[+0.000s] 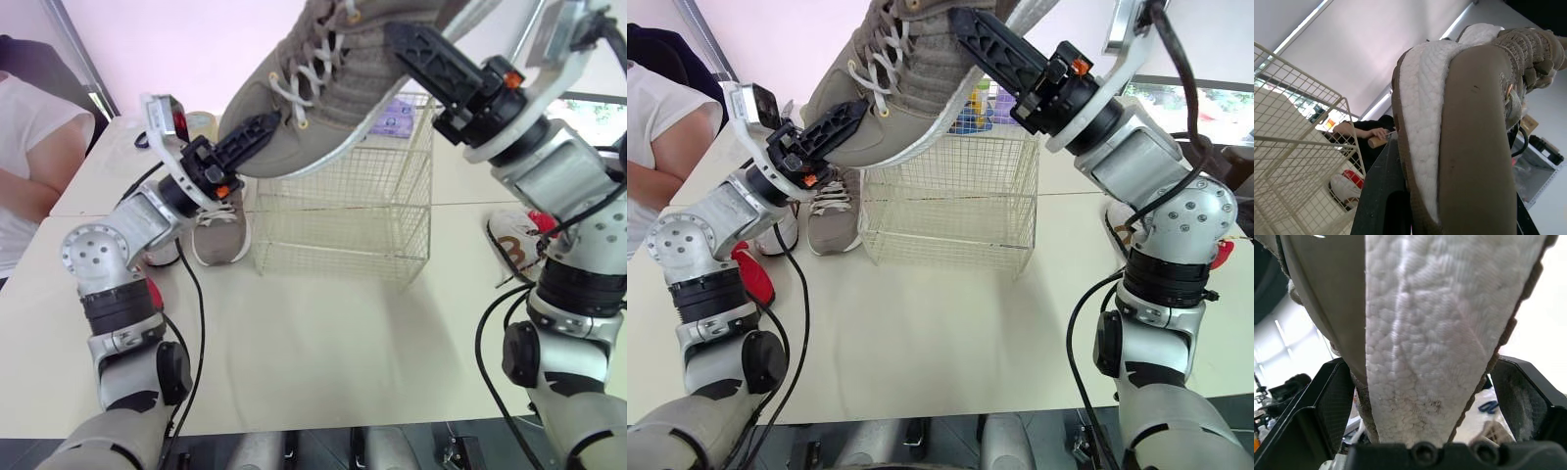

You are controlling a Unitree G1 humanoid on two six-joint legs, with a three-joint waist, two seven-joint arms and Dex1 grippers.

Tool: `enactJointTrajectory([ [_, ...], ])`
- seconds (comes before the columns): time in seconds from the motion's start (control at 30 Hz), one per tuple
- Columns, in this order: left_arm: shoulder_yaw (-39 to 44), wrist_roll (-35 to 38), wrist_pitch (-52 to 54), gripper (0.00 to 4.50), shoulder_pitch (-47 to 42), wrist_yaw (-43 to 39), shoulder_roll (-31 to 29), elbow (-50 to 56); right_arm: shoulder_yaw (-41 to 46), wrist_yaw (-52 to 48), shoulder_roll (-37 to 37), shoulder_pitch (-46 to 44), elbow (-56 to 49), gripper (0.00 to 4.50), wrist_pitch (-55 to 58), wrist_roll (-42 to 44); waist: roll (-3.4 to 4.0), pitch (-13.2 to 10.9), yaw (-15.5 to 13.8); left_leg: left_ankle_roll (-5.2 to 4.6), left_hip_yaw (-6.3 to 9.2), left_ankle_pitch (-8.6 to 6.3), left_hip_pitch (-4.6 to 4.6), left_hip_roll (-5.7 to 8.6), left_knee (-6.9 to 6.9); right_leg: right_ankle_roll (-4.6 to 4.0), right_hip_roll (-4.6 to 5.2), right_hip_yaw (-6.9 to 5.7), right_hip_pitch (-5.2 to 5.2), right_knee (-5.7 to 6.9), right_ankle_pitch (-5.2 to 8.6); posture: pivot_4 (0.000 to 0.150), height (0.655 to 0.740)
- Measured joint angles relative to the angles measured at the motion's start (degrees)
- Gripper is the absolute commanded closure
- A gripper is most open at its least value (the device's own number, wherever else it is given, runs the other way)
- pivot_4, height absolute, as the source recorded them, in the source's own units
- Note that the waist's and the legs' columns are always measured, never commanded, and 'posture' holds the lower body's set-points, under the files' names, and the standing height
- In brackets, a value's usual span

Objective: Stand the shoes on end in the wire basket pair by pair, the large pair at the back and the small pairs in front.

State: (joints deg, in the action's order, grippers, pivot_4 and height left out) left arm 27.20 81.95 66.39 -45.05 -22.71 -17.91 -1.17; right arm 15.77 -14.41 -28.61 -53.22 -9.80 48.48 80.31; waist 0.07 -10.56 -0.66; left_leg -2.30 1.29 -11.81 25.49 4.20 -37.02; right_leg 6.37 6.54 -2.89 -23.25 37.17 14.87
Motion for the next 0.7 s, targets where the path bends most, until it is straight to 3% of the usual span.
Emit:
enactJointTrajectory([
  [0.17,-1.1,0.2,-1.0,3.93,0.5,0.5,-0.5,0.3,-0.2,-0.5,0.1,-0.2,0.2,2.63,0.0,-0.5,0.0,0.0,0.0,0.0,0.0,0.0,0.01,0.0,0.0,-0.01,0.0,0.0,0.0,-0.04,0.0,0.15,0.74],
  [0.37,-2.8,-1.0,-2.6,3.93,1.0,-0.8,-3.5,1.3,-0.5,-1.2,-0.1,-0.2,0.5,2.82,0.8,-0.8,0.01,0.0,0.1,0.0,0.0,0.0,0.0,0.0,0.08,-0.01,-0.01,0.01,-0.04,-0.05,0.0,0.15,0.74],
  [0.6,-6.8,-4.2,-0.6,0.34,1.0,-5.5,-12.1,0.8,-1.1,-3.2,-4.8,-3.1,1.4,2.82,4.1,-1.1,0.03,0.0,0.1,0.01,-0.02,-0.01,0.05,0.0,0.14,-0.16,0.0,0.02,-0.11,-0.12,0.08,0.15,0.74],
  [0.63,-7.7,-5.5,-0.6,0.06,1.0,-7.5,-14.2,0.6,-1.1,-4.4,-5.7,-3.9,2.0,2.82,4.6,-1.1,0.03,0.0,0.1,0.01,-0.02,-0.01,0.05,0.0,0.14,-0.18,0.0,0.02,-0.11,-0.12,0.1,0.15,0.74],
  [0.7,-8.6,-8.0,-0.7,0.06,1.0,-11.6,-17.7,-0.2,-1.1,-7.2,-8.2,-4.8,3.6,2.82,5.7,-1.5,0.03,0.0,0.1,0.01,-0.02,-0.01,0.05,0.0,0.19,-0.21,0.0,0.02,-0.12,-0.18,0.11,0.15,0.74],
])
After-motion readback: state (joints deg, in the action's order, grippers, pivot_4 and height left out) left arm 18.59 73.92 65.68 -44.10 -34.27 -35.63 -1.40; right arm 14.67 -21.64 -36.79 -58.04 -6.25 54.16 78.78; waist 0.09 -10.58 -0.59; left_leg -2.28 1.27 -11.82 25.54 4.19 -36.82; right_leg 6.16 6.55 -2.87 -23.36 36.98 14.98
